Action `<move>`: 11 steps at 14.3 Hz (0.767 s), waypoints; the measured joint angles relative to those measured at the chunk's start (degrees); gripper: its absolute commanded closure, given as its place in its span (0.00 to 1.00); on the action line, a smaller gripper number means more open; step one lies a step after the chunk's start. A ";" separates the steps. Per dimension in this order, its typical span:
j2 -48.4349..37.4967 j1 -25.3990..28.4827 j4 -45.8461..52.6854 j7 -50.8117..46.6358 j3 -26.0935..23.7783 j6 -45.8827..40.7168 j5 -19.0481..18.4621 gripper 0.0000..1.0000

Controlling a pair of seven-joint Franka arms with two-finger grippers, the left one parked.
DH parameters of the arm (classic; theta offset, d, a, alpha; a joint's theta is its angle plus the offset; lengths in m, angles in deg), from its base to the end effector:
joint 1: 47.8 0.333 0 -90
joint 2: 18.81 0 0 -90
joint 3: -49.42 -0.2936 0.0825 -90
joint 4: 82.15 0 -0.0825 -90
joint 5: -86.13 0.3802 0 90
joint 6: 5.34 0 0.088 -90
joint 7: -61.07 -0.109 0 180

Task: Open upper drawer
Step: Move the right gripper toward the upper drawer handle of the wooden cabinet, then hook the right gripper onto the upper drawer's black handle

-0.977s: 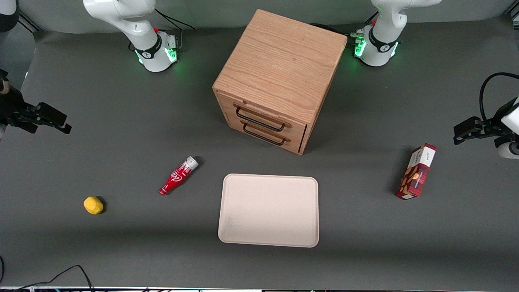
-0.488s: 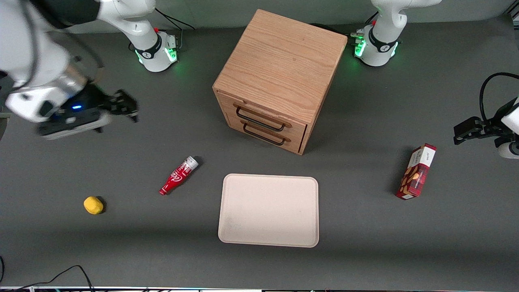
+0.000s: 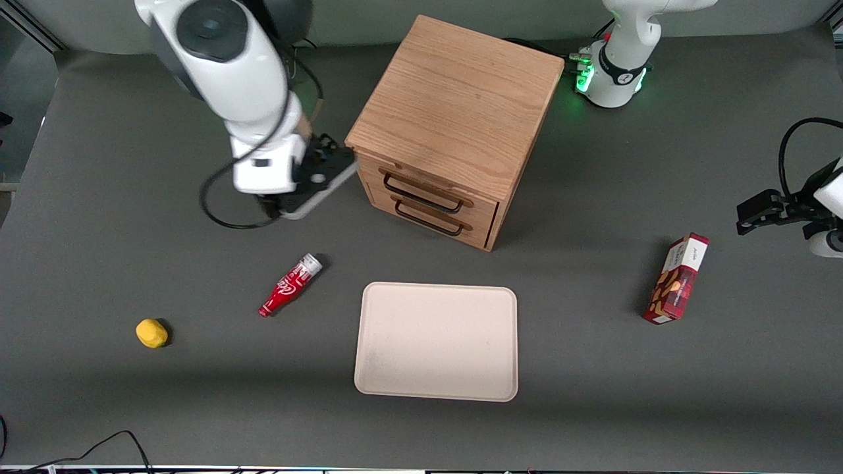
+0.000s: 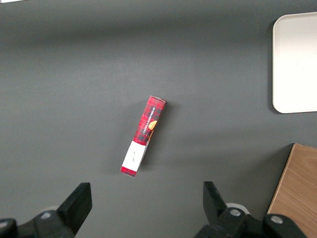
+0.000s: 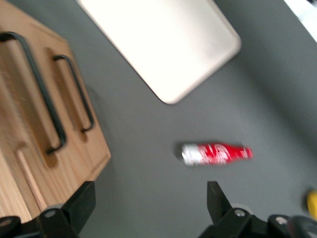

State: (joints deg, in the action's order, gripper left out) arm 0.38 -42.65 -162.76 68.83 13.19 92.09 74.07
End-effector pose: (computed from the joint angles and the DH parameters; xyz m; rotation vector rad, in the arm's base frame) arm 0.5255 0.3631 0.5209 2.8533 1.2977 0.0391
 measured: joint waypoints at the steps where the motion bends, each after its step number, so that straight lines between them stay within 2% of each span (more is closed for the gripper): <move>1: 2.04 0.04 0.53 0.78 -1.34 1.88 -0.11 0.00; 4: 6.75 -0.04 1.41 1.26 -3.95 6.83 0.42 0.00; 7: 10.44 0.02 1.72 1.26 -4.71 11.30 3.84 0.00; 11: 14.76 0.99 1.79 0.73 -5.61 14.24 5.10 0.00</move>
State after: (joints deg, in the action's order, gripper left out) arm 15.14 -41.66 -160.97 69.56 7.58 106.33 79.16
